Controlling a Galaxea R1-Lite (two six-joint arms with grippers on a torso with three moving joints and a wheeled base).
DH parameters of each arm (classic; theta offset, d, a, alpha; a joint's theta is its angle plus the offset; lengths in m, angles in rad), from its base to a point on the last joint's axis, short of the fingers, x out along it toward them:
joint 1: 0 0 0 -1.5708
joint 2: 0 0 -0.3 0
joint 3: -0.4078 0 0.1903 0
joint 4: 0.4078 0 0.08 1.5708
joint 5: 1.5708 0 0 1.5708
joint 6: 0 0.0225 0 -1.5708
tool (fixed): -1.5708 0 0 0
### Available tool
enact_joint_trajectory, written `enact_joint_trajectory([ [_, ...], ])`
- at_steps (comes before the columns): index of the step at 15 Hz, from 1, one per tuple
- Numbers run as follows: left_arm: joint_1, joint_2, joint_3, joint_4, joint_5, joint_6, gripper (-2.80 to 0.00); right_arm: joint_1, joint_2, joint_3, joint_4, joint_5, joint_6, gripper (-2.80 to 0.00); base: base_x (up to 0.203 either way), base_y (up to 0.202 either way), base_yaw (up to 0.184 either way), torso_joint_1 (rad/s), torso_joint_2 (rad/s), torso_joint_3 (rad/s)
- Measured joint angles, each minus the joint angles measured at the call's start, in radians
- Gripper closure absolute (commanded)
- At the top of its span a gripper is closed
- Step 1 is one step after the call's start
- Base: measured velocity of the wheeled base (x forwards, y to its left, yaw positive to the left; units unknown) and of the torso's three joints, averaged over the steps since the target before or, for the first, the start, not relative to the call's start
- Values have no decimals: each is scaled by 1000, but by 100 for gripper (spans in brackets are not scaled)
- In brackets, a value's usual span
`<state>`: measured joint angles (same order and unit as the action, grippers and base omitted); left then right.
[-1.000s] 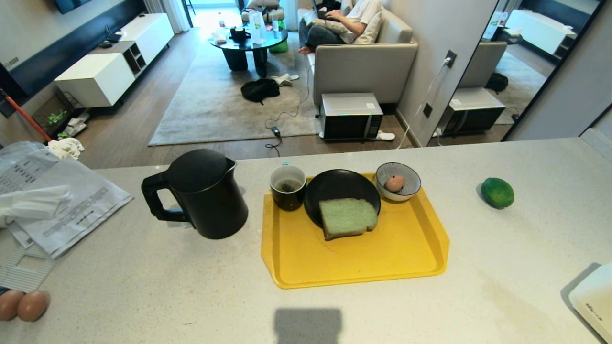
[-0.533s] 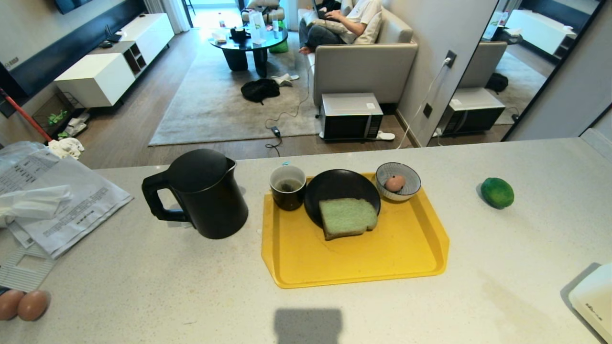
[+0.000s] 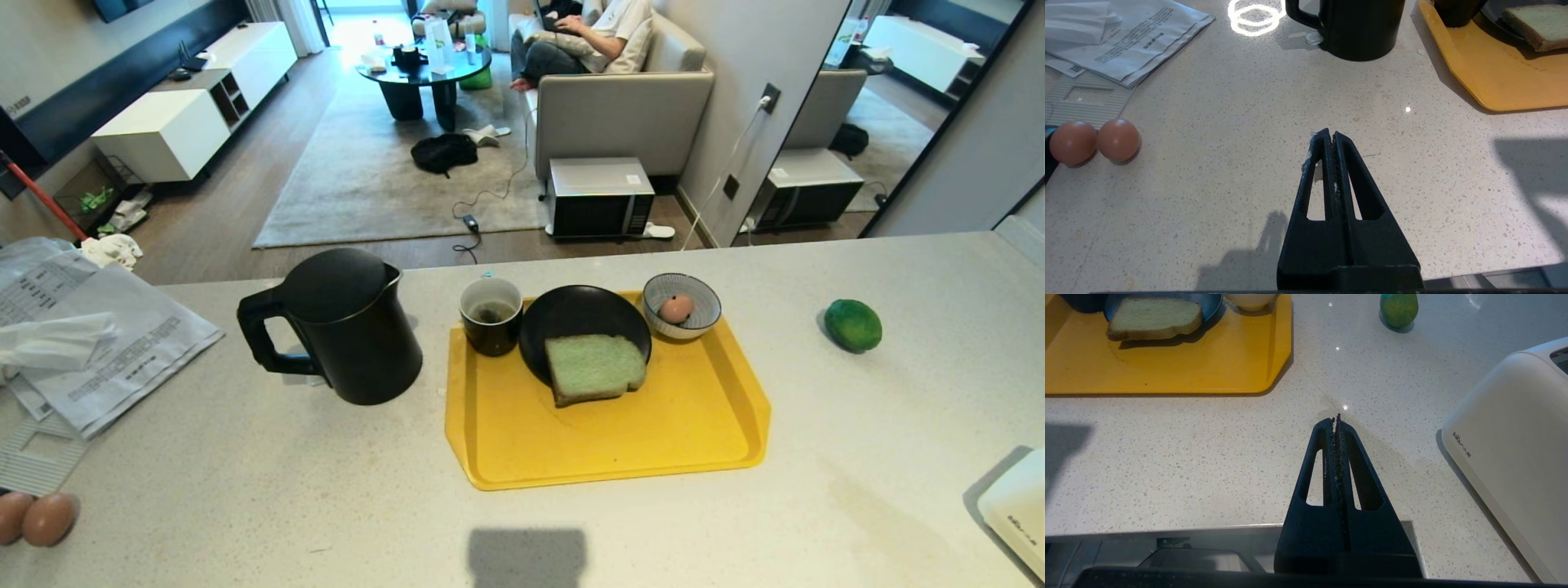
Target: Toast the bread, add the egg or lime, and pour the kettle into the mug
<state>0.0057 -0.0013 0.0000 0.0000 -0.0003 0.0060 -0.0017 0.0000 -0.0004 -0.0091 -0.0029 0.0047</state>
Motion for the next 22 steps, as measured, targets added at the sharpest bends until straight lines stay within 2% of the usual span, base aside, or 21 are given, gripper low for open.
enact_joint_trajectory([
  [6, 0, 0, 0, -1, 0, -1, 0, 0, 0, 0, -1, 0, 0, 0, 0, 0, 0, -97, 194, 90],
  [13, 0, 0, 0, 0, 0, -1, 0, 0, 0, 0, 0, 0, 0, 0, 0, 0, 0, 0, 0, 0],
  [22, 0, 0, 0, 0, 0, 0, 0, 0, 0, 0, 0, 0, 0, 0, 0, 0, 0, -145, 280, 132],
])
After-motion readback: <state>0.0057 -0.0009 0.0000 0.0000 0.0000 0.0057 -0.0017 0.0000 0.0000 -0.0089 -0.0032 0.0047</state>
